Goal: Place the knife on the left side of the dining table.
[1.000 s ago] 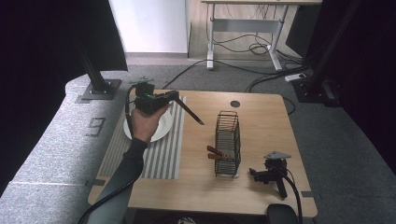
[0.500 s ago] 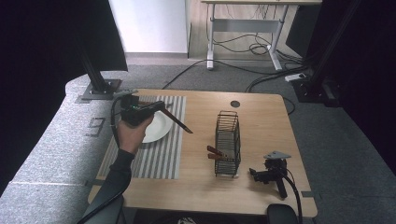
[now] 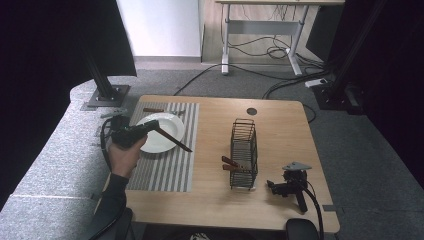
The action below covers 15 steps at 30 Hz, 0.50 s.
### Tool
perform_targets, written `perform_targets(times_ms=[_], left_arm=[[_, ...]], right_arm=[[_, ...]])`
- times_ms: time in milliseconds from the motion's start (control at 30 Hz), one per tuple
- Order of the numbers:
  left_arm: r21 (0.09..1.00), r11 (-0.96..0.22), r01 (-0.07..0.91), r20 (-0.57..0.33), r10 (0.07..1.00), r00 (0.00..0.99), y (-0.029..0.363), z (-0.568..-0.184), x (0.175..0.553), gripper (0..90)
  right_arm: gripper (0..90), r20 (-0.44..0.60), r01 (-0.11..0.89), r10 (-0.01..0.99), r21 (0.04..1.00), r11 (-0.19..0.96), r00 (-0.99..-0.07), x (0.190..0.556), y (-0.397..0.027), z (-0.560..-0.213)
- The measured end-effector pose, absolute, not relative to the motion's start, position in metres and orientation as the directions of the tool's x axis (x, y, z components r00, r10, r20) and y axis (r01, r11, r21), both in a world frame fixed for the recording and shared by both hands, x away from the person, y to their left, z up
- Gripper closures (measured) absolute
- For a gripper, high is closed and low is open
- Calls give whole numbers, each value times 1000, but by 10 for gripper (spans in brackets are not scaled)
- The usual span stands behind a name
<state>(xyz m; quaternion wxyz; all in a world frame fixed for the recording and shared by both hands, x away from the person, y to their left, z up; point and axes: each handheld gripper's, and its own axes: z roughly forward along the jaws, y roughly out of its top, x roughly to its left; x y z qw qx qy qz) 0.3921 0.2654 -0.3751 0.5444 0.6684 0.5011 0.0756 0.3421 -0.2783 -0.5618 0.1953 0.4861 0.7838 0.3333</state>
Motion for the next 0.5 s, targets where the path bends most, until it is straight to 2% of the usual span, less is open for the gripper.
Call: perform_targets(times_ms=[500], left_arm=[[751, 167, 639, -501, 774, 386, 308, -414, 378, 807]], right_arm=[[0, 15, 629, 891, 714, 307, -453, 342, -278, -562]])
